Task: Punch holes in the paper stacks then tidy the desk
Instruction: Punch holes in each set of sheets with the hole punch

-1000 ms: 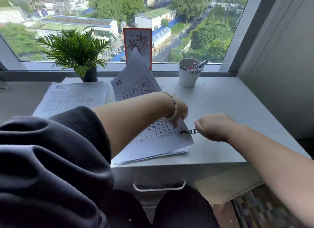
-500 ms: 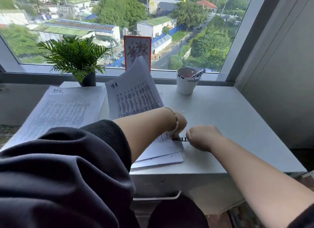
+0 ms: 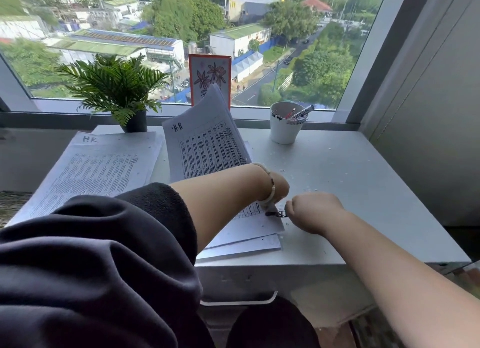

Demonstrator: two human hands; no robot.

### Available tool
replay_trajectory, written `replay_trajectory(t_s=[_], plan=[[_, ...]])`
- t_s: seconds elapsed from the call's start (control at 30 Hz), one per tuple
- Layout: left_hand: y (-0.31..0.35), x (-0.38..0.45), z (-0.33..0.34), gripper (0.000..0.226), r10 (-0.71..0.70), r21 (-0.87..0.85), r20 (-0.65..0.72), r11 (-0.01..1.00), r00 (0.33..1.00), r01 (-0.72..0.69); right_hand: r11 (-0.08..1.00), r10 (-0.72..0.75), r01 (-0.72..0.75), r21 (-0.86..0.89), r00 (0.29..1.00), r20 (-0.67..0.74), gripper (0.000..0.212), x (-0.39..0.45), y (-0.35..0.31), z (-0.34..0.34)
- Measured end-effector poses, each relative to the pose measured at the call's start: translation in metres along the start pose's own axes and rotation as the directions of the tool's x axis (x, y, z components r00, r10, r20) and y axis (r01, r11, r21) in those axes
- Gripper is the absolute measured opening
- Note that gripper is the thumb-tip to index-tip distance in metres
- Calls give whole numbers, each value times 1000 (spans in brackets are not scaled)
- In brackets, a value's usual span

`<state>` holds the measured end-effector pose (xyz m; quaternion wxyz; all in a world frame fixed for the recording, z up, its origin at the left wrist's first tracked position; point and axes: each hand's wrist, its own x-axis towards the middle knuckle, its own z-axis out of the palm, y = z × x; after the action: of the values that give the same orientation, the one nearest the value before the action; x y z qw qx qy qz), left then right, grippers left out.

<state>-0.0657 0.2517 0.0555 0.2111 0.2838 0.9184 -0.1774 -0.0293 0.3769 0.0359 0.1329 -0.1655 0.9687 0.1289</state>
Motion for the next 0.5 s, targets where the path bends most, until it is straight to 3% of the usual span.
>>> replay_trajectory(t_s=[0.17, 0.37, 0.5], plan=[[12, -15, -4, 14, 52, 104, 2, 993, 999, -52, 998, 42, -46, 33, 993, 112, 38, -6, -6, -10], [15, -28, -5, 16, 121, 221, -24, 969, 992, -112, 1000, 1, 1, -31, 997, 73, 36, -13, -9, -9], [11, -22, 5, 22, 41, 122, -4, 992, 999, -40, 1000, -17, 16, 10, 998, 62, 33, -18, -13, -7]])
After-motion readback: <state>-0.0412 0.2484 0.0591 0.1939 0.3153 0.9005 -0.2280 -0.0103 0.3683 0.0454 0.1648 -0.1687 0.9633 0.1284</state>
